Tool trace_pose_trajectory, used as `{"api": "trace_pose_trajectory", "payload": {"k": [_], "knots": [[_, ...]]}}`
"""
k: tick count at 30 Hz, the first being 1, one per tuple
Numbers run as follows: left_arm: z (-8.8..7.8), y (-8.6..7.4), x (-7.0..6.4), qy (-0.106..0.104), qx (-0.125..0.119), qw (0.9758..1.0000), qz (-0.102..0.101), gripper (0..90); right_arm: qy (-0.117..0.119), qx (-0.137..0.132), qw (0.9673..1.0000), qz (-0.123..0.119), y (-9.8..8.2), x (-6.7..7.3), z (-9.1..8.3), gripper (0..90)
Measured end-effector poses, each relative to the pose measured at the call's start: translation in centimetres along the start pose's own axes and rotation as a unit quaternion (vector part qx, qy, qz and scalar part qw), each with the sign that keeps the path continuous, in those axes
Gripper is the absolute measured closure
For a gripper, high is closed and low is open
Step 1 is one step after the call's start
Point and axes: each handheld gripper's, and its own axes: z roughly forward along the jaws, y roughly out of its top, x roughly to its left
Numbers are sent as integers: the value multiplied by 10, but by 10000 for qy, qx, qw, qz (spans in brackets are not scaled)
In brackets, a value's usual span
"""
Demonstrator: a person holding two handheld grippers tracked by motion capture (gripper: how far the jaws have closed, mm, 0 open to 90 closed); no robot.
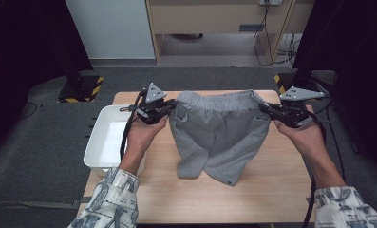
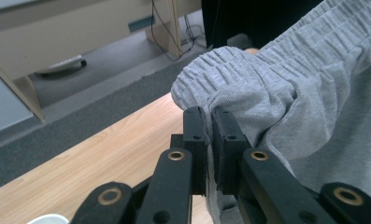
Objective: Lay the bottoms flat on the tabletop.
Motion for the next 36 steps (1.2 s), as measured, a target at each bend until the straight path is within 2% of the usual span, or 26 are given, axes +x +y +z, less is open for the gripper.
{"api": "trace_pose_trajectory", "payload": {"k": [5,9,16,20,22,24,25,28,30,34,36], "knots": [[35,-8,12,96,357,9993,-79,851,-56,200,9997,131,-12,-10,35,835],[56,-17,17,119,584,9981,-153,850,-81,411,9989,203,-26,-15,60,831],[81,-15,21,100,756,9969,-209,850,-113,614,9973,395,-39,-28,80,829],[95,-13,22,162,851,9960,-199,847,-142,685,9963,496,-42,-35,89,823],[102,-13,25,290,897,9952,-247,821,-220,699,9960,510,-43,-38,95,742],[105,-15,26,429,909,9945,-294,700,-372,620,9956,598,-45,-41,101,522],[105,-16,26,439,885,9946,-332,667,-443,633,9949,645,-46,-41,103,446],[102,-15,21,364,873,9951,-277,555,-547,680,9946,556,-48,-41,106,326],[99,-15,16,324,866,9954,-232,509,-495,697,9944,615,-48,-40,104,284],[91,-19,5,210,874,9958,-198,425,-406,700,9953,534,-52,-31,100,206],[88,-23,-1,114,876,9958,-250,376,-336,690,9958,494,-54,-26,97,165]]}}
